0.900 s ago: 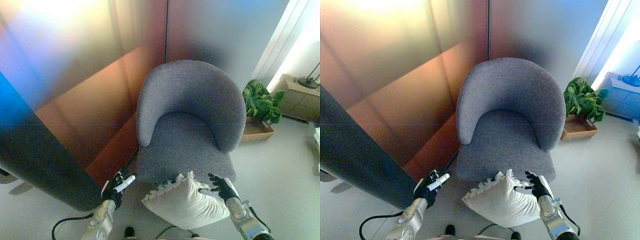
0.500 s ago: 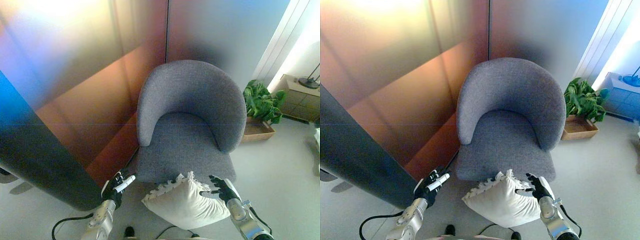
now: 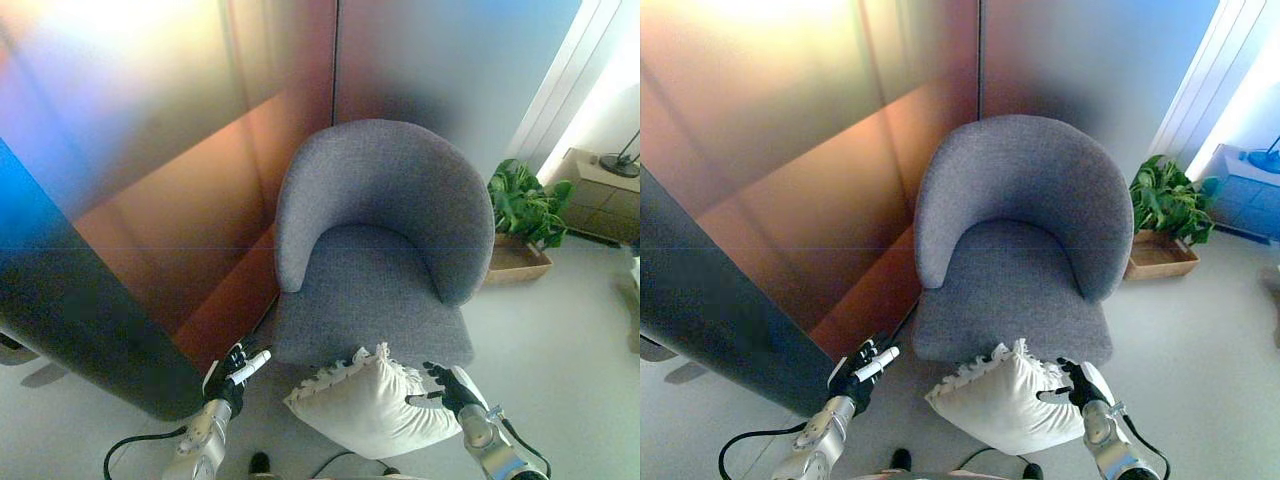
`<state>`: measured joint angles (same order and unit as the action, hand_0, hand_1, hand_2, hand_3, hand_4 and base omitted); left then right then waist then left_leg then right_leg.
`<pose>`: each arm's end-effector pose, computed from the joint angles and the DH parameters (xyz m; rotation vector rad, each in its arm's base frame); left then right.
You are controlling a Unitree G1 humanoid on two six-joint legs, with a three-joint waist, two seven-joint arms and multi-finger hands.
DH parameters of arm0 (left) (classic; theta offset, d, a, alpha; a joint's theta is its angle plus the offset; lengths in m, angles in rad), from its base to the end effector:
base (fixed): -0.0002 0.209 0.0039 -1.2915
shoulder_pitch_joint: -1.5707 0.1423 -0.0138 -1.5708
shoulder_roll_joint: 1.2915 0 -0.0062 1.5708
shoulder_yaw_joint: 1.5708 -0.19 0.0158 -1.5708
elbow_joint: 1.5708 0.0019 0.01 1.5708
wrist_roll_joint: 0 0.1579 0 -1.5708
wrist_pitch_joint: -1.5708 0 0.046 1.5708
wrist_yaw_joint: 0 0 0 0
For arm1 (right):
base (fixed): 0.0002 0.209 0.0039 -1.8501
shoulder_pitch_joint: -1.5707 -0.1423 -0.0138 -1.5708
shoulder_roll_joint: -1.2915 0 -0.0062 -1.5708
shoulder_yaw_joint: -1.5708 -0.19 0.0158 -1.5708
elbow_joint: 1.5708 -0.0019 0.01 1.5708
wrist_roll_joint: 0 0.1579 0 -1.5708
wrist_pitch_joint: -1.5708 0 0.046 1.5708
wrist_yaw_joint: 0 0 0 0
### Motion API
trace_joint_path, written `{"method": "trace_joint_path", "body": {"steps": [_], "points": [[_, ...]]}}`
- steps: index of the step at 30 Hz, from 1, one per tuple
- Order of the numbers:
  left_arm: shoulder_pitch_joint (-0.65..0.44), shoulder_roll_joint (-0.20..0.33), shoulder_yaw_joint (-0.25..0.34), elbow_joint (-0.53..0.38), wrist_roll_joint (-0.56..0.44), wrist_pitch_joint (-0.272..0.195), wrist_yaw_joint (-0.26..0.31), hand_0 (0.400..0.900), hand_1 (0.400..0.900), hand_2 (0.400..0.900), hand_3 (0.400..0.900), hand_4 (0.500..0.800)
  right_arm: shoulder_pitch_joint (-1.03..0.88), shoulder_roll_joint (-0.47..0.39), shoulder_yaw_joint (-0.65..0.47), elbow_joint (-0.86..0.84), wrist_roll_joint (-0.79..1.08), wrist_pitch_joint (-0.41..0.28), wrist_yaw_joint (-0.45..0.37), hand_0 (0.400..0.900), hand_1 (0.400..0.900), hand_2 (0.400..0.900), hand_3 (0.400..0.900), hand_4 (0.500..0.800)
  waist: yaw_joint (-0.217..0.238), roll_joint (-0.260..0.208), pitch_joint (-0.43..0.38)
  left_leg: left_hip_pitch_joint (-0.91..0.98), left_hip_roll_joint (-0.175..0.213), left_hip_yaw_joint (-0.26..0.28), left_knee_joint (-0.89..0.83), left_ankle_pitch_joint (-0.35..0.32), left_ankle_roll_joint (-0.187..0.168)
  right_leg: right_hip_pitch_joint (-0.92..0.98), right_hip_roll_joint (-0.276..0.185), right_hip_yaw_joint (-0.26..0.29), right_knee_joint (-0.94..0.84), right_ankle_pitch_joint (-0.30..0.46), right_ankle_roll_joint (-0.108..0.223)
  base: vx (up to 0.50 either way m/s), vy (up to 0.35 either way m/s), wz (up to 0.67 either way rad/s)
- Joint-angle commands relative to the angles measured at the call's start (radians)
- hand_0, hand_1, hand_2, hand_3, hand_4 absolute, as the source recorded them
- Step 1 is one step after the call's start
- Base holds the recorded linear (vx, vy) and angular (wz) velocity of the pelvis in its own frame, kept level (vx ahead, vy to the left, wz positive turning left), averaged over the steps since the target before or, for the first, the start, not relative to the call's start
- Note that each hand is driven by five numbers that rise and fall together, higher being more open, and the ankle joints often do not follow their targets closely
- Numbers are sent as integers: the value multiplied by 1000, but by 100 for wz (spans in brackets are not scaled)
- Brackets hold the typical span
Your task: Pick up the pillow and put it on the sofa.
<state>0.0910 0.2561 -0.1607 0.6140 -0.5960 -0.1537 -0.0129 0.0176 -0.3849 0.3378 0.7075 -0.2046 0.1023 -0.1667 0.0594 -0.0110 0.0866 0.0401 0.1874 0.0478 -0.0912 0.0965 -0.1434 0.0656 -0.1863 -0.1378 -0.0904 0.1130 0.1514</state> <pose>0.1520 0.2071 -0.0840 -0.2723 0.5536 0.1561 0.1507 -0.2253 -0.0934 -0.7603 0.7945 0.0834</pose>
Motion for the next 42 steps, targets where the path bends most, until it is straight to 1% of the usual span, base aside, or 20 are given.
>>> {"method": "trace_joint_path", "body": {"steps": [1,7,12,16,18,20,23,27,32,36,42], "points": [[-97,26,5,-55,8,-92,-29,900,900,900,900,800,-124,-52,23,8,-58,-23,-41,900,900,900,900,800,21,-32,19,40,10,-6,8,-40,23,-3,-91,-6,20,10,57,0,0,0],[-99,16,-14,-40,15,-99,-27,900,900,900,900,800,-151,-48,57,49,-93,-28,-42,900,900,900,900,800,30,-29,28,43,8,-13,14,-45,25,-1,-92,1,19,11,57,0,0,0],[-107,17,-34,-41,13,-110,-21,900,900,900,900,800,-185,-47,76,76,-90,-20,-72,900,900,900,900,800,36,-19,44,25,5,-21,15,-43,24,-21,-94,2,21,16,58,-10,14,3],[-178,27,-62,-26,-21,-139,-12,900,900,900,900,800,-295,-56,105,138,-78,-38,-105,900,900,900,900,800,36,-4,93,-21,-2,-33,15,-38,25,-69,-95,8,26,24,57,-200,24,4],[-227,30,-75,-20,-37,-151,-5,900,900,900,900,800,-373,-66,120,169,-70,-42,-111,900,900,900,900,800,37,4,126,-49,-7,-39,15,-35,26,-98,-96,14,28,28,56,-214,29,3],[-249,30,-81,-19,-44,-152,1,900,900,900,900,800,-407,-71,128,184,-66,-42,-111,900,900,900,900,800,38,8,140,-61,-10,-43,16,-34,26,-110,-96,16,29,30,55,-149,21,2],[-303,23,-101,-4,-61,-172,15,900,900,900,900,800,-501,-82,160,229,-58,-34,-113,900,900,900,900,800,39,16,183,-97,-18,-52,22,-29,29,-144,-98,25,35,34,53,-147,22,0],[-331,22,-119,7,-78,-186,21,900,900,900,900,800,-558,-97,181,270,-66,-50,-122,900,900,900,900,800,42,22,214,-123,-24,-60,35,-28,29,-169,-101,29,48,34,52,-62,12,0],[-355,20,-133,11,-91,-195,25,900,900,900,900,800,-609,-118,199,301,-60,-52,-116,900,900,900,900,800,44,25,245,-149,-30,-70,51,-29,30,-186,-101,35,53,33,49,-27,6,0],[-368,22,-141,10,-93,-199,26,900,900,900,900,800,-637,-120,206,322,-59,-48,-119,900,900,900,900,800,49,25,265,-163,-33,-75,68,-34,29,-196,-107,36,64,30,51,-12,-6,2],[-416,22,-156,12,-99,-209,38,900,900,900,900,800,-709,-122,223,359,-66,-38,-112,900,900,900,900,800,54,36,306,-185,-34,-85,69,-28,29,-219,-109,40,76,30,52,-55,-2,2]]}}
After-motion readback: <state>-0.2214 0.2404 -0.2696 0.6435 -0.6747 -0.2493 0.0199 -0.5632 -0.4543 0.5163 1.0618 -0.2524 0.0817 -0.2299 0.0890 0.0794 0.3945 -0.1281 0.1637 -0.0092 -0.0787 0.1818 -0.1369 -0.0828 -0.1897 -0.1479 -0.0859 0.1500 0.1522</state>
